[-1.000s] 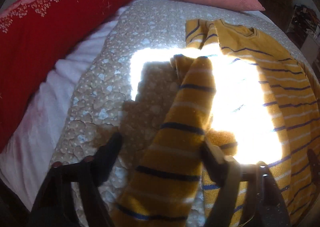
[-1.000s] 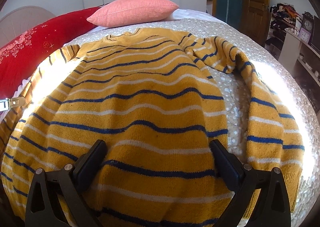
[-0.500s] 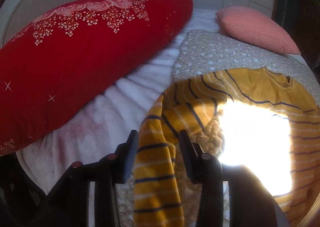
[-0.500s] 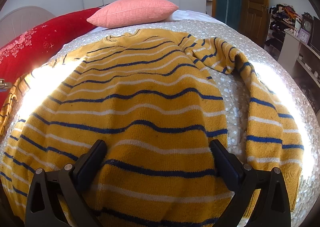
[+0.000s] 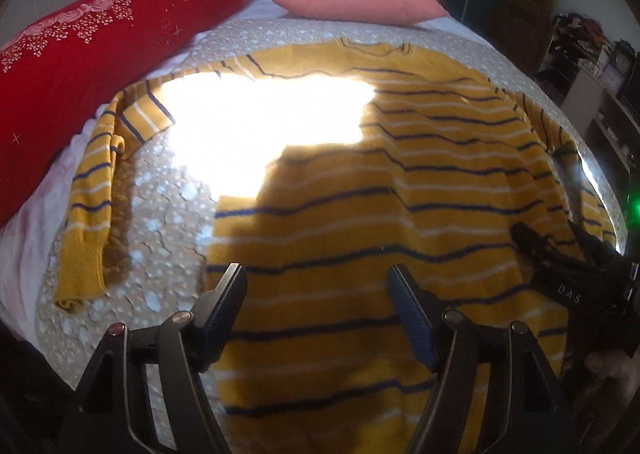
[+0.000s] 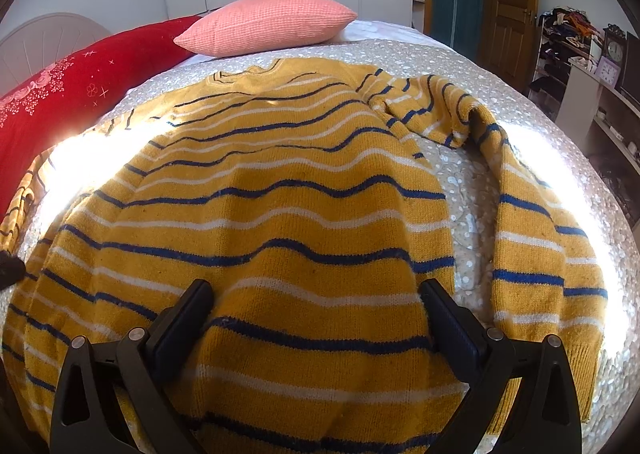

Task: Fold small clothes

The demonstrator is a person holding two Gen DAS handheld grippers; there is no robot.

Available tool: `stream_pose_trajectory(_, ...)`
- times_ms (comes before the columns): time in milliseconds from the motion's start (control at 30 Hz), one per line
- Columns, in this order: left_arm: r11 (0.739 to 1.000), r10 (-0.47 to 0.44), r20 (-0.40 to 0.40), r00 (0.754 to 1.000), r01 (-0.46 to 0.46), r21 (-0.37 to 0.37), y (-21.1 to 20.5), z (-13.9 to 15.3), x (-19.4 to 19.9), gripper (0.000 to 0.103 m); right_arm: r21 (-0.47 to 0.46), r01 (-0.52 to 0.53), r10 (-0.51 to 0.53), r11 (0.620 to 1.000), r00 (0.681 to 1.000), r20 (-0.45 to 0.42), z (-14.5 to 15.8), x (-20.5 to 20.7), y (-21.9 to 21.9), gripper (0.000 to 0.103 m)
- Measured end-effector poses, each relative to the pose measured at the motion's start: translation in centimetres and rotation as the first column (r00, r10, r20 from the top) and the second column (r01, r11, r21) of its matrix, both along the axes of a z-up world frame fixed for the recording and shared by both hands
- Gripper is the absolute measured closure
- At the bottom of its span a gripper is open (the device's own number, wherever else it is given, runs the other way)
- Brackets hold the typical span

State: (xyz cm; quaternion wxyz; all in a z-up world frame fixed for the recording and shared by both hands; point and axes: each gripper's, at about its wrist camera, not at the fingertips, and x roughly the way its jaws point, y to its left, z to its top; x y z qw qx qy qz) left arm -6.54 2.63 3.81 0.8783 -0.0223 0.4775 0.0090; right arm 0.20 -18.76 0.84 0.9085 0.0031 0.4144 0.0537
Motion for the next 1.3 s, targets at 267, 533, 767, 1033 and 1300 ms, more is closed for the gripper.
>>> stream_pose_trajectory(267, 0.996, 0.037, -0.051, 0.998, -0.033, 0.081, -1.3, -2.6, -0.5, 0.006, 0.005, 0.0, 0.0, 1.0, 1.0, 0.006, 0.1, -0.4, 0.0, 0.0)
stream_pose_trajectory(533, 0.996, 0.057, -0.056, 0.997, -0.053, 0.075, -0.8, -2.9, -0.1, 0.0, 0.0, 0.002, -0.002, 1.0, 1.0, 0.011, 0.2, -0.6, 0.1, 0.0)
stream_pose_trajectory(767, 0.995, 0.058, -0.043, 0.997, -0.054, 0.08, -1.1, -3.2, -0.1, 0.0, -0.003, 0.002, -0.002, 1.0, 1.0, 0.01, 0.2, -0.6, 0.2, 0.0)
stream_pose_trajectory(1033, 0.996, 0.057, -0.039, 0.998, -0.054, 0.073, -0.9, -3.2, -0.2, 0.0, -0.003, -0.001, 0.001, 1.0, 1.0, -0.003, 0.1, -0.3, 0.3, 0.0)
stream_pose_trajectory(1300, 0.997, 0.05, -0.036, 0.998, -0.048, 0.055, -0.7, -3.2, -0.2, 0.0, 0.226, -0.062, 0.086, 0.972, 0.991, -0.1, 0.8, 1.1, -3.0, 0.0)
